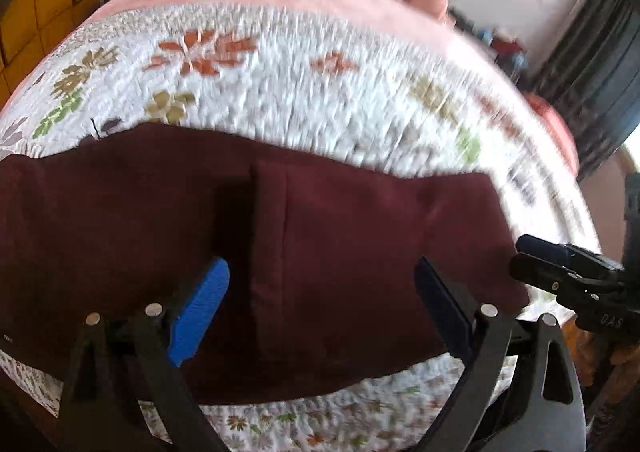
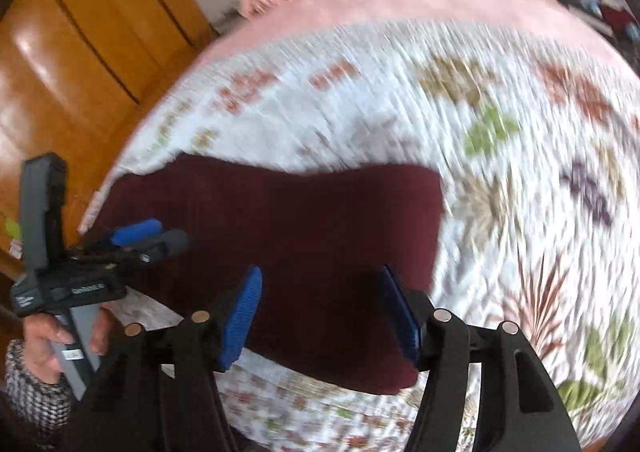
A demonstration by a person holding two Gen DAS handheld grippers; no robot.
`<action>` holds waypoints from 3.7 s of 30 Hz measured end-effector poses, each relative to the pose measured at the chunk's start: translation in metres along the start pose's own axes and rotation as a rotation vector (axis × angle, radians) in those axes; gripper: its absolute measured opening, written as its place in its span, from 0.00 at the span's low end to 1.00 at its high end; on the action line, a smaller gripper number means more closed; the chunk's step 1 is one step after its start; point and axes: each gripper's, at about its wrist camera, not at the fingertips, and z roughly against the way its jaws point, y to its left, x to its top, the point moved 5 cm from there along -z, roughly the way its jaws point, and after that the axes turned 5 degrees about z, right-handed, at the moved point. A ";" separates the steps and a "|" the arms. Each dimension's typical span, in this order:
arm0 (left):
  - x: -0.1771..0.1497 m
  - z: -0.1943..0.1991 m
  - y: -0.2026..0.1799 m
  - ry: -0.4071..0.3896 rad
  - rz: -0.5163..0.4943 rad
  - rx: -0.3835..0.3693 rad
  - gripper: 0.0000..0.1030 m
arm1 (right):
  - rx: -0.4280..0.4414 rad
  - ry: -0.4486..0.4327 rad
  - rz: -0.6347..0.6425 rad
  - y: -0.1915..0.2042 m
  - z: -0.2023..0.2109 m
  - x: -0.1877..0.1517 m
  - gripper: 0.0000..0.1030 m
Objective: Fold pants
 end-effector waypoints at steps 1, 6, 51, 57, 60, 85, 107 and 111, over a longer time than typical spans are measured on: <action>-0.005 -0.009 0.002 0.025 0.003 0.007 0.90 | -0.007 0.027 -0.013 -0.007 -0.013 -0.008 0.59; -0.019 -0.026 0.017 0.062 0.001 0.006 0.90 | -0.030 0.028 0.021 -0.011 -0.022 -0.018 0.63; -0.071 0.118 0.371 -0.243 0.938 -0.299 0.81 | 0.150 0.117 0.092 0.114 -0.074 0.001 0.76; -0.069 0.111 0.367 -0.270 1.017 -0.339 0.69 | 0.149 0.107 0.112 0.116 -0.075 0.000 0.78; -0.059 0.112 0.351 -0.282 0.979 -0.392 0.36 | 0.152 0.108 0.108 0.115 -0.076 0.000 0.79; 0.008 0.185 0.230 -0.531 0.585 -0.380 0.28 | 0.185 -0.045 -0.037 0.059 -0.014 0.014 0.79; 0.001 0.112 0.028 -0.240 0.144 -0.399 0.30 | 0.163 -0.075 -0.112 0.013 -0.008 -0.002 0.79; -0.013 0.076 0.006 -0.151 0.091 -0.370 0.31 | 0.162 -0.070 -0.121 0.009 -0.010 -0.005 0.79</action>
